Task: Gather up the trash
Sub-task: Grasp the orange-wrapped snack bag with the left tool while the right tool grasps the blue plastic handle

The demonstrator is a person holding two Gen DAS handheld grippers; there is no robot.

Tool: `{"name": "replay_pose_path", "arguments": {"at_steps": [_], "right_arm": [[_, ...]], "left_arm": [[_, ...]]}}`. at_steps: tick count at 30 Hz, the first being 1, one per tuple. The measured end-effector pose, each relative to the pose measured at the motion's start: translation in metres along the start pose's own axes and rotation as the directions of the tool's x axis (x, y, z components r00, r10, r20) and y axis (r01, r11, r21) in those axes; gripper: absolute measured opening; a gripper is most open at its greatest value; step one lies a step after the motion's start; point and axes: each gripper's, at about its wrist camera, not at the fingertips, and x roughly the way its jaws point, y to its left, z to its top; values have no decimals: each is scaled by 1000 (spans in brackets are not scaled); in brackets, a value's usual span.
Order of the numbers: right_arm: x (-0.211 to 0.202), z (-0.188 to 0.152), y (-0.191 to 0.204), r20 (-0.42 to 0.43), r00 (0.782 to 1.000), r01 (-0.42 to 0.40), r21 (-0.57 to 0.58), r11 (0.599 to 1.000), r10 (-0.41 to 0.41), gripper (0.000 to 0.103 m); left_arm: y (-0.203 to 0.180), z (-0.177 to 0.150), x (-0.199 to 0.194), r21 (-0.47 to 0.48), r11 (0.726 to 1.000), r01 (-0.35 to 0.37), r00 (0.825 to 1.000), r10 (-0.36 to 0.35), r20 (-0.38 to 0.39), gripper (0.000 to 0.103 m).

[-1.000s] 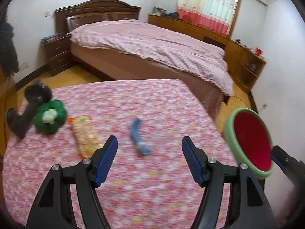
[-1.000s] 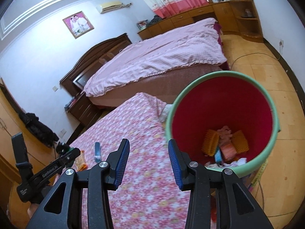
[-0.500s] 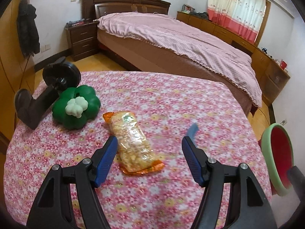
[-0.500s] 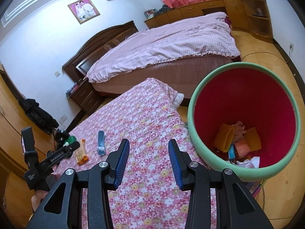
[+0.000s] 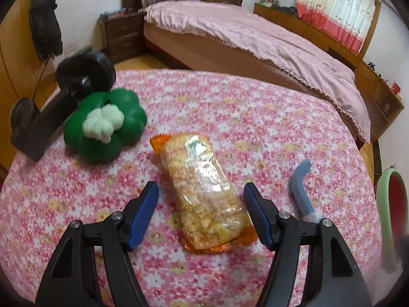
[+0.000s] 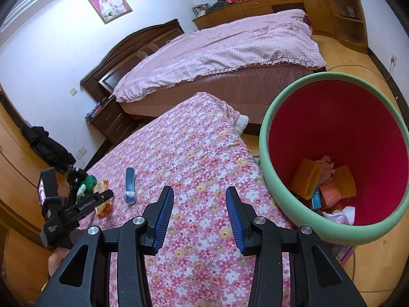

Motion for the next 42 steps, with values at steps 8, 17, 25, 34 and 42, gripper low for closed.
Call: {"name": "replay_pose_path", "arguments": {"at_steps": [8,17,25,34,42], "right_arm": [[5,-4,13,-15,1000,-12,-23,1000,12,43],[9,-4,42,-13,999,-35,-67,997,34,43],[34,-7,81,-35,997,-67,-154,986,62,43],[83,-16,116,-54,998,-52,-249,967,40,43],[112,-21,127,-77,996,-56,-273,960,36,43]], "left_arm": [[1,2,3,31,999,13,1000,-13,3,64],[17,2,-14,23,999,44,999,-45,27,48],[37,-8,-52,28,999,31,992,-34,118,48],[42,-12,-47,40,999,3,991,-8,135,48],[51,-15,-43,17,1000,-24,988,21,155,48]]}}
